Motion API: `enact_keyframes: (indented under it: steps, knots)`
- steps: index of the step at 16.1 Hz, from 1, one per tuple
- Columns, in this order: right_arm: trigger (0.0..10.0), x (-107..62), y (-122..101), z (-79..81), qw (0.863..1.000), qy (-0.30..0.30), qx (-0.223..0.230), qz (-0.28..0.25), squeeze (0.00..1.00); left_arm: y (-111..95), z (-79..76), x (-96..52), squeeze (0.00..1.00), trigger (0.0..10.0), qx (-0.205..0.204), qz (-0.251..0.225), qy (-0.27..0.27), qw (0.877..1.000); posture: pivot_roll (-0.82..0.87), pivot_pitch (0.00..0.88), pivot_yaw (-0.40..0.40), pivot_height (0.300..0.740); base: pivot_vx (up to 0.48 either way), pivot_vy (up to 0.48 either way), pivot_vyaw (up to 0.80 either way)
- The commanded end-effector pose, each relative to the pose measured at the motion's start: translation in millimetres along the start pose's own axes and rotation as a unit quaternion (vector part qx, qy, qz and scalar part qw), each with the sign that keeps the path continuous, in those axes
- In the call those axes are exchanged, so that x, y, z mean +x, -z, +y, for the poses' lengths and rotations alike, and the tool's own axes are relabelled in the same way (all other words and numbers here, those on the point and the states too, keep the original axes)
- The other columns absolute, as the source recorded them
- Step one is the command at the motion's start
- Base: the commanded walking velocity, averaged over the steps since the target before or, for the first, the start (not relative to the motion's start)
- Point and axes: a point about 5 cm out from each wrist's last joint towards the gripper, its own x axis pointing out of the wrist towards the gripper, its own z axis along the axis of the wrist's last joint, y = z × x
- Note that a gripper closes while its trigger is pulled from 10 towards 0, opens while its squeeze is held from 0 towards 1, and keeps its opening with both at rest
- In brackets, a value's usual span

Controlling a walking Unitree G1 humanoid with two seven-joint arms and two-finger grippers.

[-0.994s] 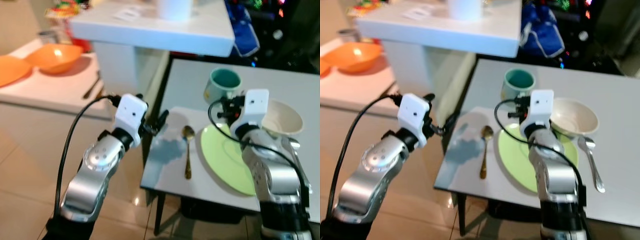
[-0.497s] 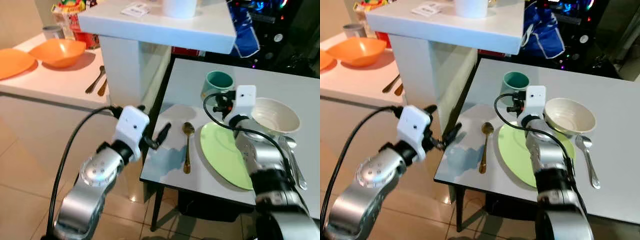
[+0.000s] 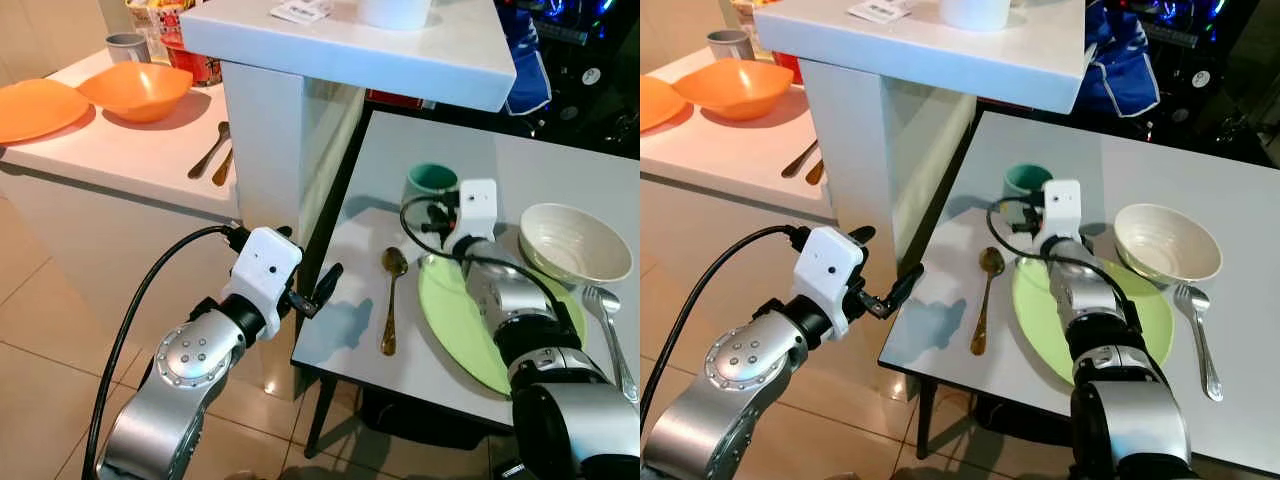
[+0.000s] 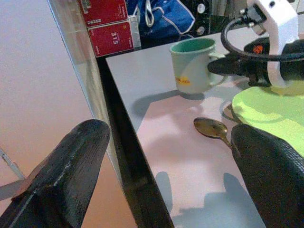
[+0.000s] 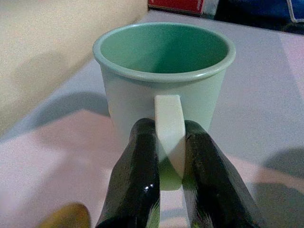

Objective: Setting the table

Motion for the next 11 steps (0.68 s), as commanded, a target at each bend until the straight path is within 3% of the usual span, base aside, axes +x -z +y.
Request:
enact_keyframes:
  steps: [1, 7, 11]
  knots:
    - [10.0, -2.7, -2, -16.7, 0.999, 0.033, 0.010, -0.012, 0.00, -4, -5.0, -0.3, 0.00, 10.0, 0.002, -0.005, 0.015, 1.000, 0.07, 0.000, -0.067, 0.740, 0.000, 0.000, 0.00]
    - [10.0, -15.8, 17, -25.7, 0.999, 0.026, 0.034, -0.007, 0.00, -4, -7.2, 3.2, 0.00, 10.0, 0.000, -0.008, 0.026, 1.000, 0.05, 0.000, -0.052, 0.740, 0.000, 0.000, 0.00]
    - [10.0, -16.1, 22, -20.4, 0.998, 0.012, 0.059, 0.000, 0.00, -3, -12.7, 3.2, 0.00, 10.0, -0.001, -0.003, 0.054, 0.999, 0.05, 0.000, -0.052, 0.740, 0.000, 0.000, 0.00]
